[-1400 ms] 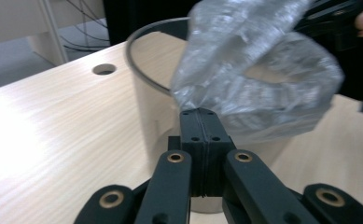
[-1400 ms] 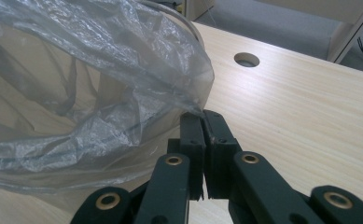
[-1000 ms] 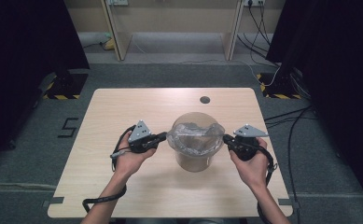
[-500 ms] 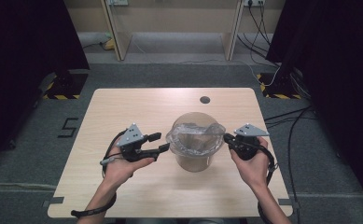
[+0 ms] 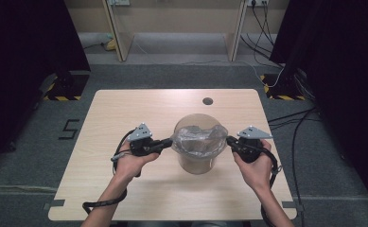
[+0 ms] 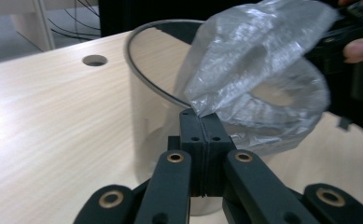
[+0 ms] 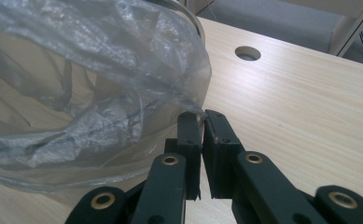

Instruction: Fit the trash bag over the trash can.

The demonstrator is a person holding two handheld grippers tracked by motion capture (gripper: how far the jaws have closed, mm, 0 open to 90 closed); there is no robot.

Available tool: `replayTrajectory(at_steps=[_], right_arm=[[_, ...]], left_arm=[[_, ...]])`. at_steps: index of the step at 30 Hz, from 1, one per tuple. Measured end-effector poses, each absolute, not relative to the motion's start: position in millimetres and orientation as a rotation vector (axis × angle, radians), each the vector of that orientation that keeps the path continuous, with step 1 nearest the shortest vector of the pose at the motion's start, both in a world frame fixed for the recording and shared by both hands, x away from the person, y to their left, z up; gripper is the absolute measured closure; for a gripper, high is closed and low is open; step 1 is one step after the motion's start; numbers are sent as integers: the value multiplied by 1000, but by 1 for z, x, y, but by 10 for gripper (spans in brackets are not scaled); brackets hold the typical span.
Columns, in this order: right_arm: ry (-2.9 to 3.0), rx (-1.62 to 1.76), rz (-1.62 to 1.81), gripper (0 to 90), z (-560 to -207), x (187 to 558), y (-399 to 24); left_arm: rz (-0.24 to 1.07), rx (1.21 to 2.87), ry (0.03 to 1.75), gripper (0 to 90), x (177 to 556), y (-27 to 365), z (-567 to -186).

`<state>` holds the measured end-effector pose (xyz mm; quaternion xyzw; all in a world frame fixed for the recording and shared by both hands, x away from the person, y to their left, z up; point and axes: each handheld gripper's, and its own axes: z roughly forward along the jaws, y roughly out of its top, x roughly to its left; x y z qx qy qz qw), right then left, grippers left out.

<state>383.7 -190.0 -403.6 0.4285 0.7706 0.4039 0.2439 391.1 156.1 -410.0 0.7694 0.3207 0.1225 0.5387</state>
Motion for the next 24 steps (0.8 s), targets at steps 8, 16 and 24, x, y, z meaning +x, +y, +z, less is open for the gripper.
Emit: replayTrajectory(at_steps=[8,16,24], right_arm=[[2136,1173,1093,844,-409,385,-187],[2134,1152,1104,792,-397,377,-194],[2167,1064,1100,672,-375,355,-194]], left_arm=[[406,1839,747,898,408,152,-411],[446,1850,722,871,405,154,-408],[491,1856,700,870,403,152,-401]])
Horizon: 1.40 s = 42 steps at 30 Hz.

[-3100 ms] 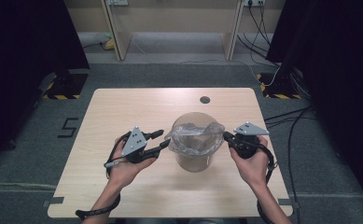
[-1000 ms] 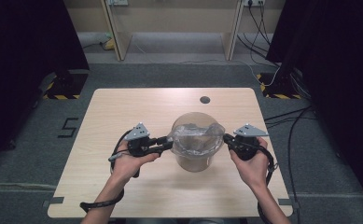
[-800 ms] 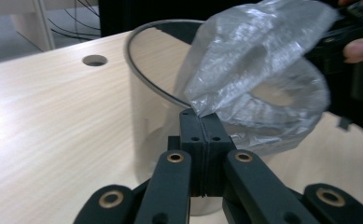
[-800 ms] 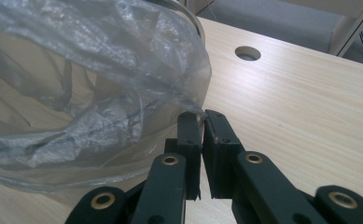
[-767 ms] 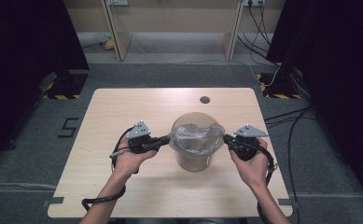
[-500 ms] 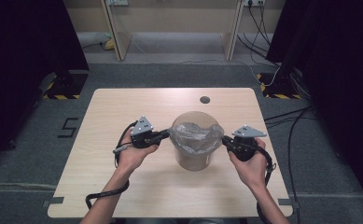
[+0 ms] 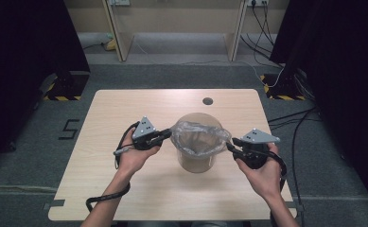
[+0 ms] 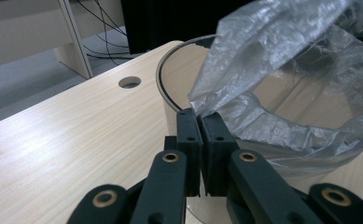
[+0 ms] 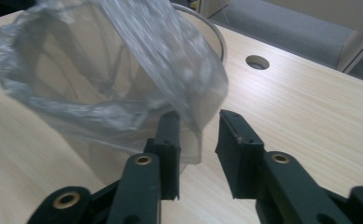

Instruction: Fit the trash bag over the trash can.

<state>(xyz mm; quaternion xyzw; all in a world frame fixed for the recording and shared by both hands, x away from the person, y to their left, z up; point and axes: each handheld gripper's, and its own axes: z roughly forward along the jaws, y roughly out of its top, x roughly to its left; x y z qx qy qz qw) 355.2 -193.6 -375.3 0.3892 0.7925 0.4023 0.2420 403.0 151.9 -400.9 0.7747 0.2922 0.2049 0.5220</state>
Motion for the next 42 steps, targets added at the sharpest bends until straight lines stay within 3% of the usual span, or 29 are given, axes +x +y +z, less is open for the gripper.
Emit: replayTrajectory(at_steps=[4,8,12,14,17,42], right_arm=[[2160,1035,1121,630,-367,347,-192],[2144,1023,1134,645,-360,350,-191],[2150,1025,1133,724,-361,358,-189],[2152,1053,1123,843,-367,368,-187],[2130,1090,1106,878,-374,379,-187],[2092,1150,1011,882,-400,407,-177]], left_arm=[[506,1861,691,868,402,151,-399],[518,1872,685,865,403,150,-398],[533,1877,687,863,406,150,-397],[549,1880,686,863,408,149,-395],[564,1881,689,863,411,149,-395],[579,1911,702,856,423,145,-402]])
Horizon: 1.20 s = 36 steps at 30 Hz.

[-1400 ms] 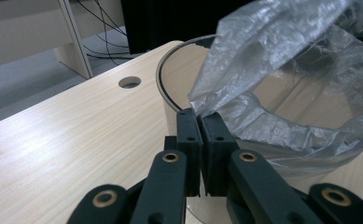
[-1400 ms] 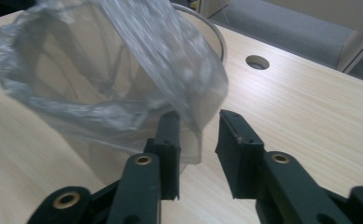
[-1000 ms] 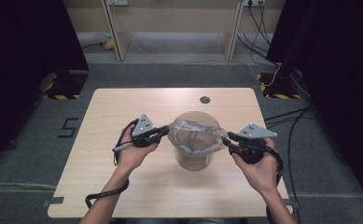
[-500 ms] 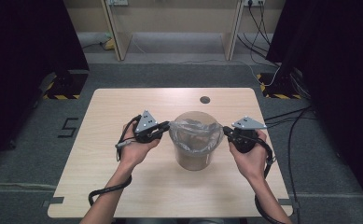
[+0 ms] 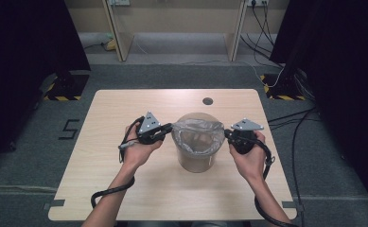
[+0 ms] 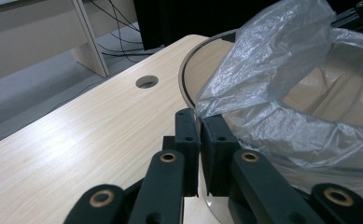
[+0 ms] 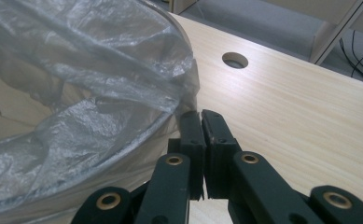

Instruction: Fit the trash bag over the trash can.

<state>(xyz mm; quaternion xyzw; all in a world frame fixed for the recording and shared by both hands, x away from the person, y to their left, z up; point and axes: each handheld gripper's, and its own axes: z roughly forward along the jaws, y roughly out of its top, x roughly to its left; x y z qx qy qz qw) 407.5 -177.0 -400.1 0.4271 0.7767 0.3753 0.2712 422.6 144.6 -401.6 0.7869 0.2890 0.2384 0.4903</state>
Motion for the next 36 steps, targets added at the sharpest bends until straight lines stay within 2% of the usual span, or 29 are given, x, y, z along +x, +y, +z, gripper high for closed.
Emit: replayTrajectory(at_steps=[17,20,22,29,36], right_arm=[[2134,1145,1001,882,-401,409,-182],[2141,1148,1005,856,-400,409,-184],[2118,1159,1018,796,-398,405,-187],[2086,1142,1028,686,-387,396,-192],[2073,1103,1061,676,-376,388,-191]], left_arm=[[571,1918,722,841,428,147,-409],[566,1912,730,806,427,148,-409],[558,1900,731,786,426,151,-409],[530,1874,711,700,418,162,-402],[531,1883,673,638,410,166,-397]])
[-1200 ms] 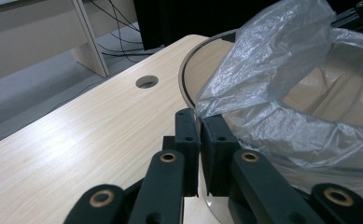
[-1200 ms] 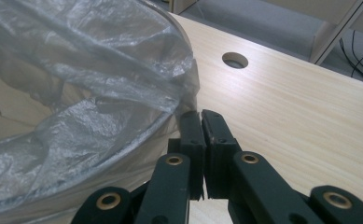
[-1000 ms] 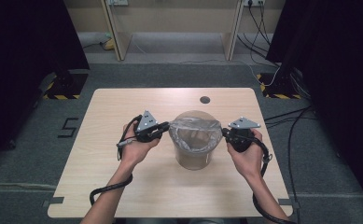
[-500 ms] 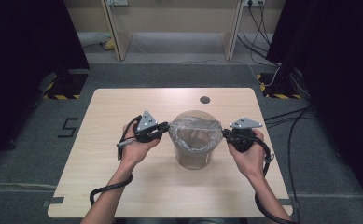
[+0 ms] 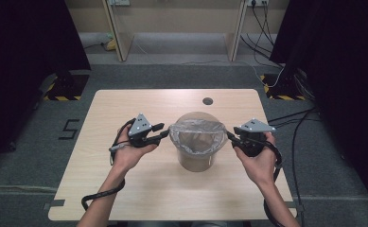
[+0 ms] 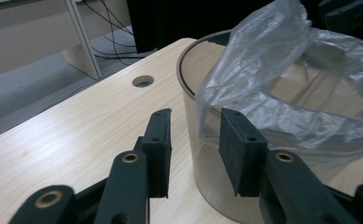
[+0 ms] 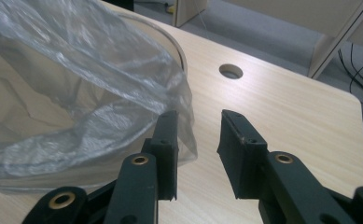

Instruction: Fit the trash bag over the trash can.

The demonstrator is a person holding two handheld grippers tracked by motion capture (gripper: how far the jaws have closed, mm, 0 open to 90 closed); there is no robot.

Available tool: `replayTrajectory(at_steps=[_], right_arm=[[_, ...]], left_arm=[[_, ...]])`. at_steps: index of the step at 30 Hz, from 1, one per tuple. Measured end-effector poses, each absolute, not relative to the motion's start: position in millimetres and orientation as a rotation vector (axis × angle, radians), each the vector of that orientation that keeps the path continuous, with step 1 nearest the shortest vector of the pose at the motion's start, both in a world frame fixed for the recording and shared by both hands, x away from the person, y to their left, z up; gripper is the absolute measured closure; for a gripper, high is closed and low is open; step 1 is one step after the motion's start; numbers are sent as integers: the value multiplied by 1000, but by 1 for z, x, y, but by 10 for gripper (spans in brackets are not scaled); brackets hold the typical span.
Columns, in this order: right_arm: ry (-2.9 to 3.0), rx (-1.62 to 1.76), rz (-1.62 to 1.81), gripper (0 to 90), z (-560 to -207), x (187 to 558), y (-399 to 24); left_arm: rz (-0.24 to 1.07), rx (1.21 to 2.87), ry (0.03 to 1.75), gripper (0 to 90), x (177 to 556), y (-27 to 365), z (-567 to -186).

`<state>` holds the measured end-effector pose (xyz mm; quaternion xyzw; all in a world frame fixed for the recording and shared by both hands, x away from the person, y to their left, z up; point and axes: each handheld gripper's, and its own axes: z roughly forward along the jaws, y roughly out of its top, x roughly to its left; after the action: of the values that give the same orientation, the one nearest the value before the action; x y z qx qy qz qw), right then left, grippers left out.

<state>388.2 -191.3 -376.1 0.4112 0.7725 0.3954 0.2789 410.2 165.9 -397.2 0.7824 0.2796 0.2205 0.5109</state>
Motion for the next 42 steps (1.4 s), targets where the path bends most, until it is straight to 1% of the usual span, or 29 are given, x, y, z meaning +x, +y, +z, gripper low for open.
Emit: replayTrajectory(at_steps=[6,13,15,17,20,23,25,26,27,42], right_arm=[[2085,1061,1101,674,-366,387,-187],[2125,1046,1135,644,-364,399,-177],[2155,1045,1128,693,-369,407,-174],[2165,1047,1121,762,-371,410,-173],[2162,1055,1126,856,-371,416,-172],[2163,1063,1122,890,-370,420,-171],[2163,1066,1118,896,-370,422,-171],[2158,1072,1120,900,-371,426,-171],[2154,1075,1121,900,-371,427,-171],[2123,1103,1113,900,-370,442,-171]], left_arm=[[527,1874,623,624,404,164,-389],[515,1899,583,605,417,153,-385],[520,1925,564,639,421,149,-386],[523,1933,557,675,425,147,-387],[527,1952,550,760,430,144,-387],[517,1958,552,841,435,143,-387],[521,1964,552,857,437,143,-387],[521,1965,556,887,438,142,-387],[522,1970,561,894,440,142,-388],[538,1957,603,900,454,140,-391]])
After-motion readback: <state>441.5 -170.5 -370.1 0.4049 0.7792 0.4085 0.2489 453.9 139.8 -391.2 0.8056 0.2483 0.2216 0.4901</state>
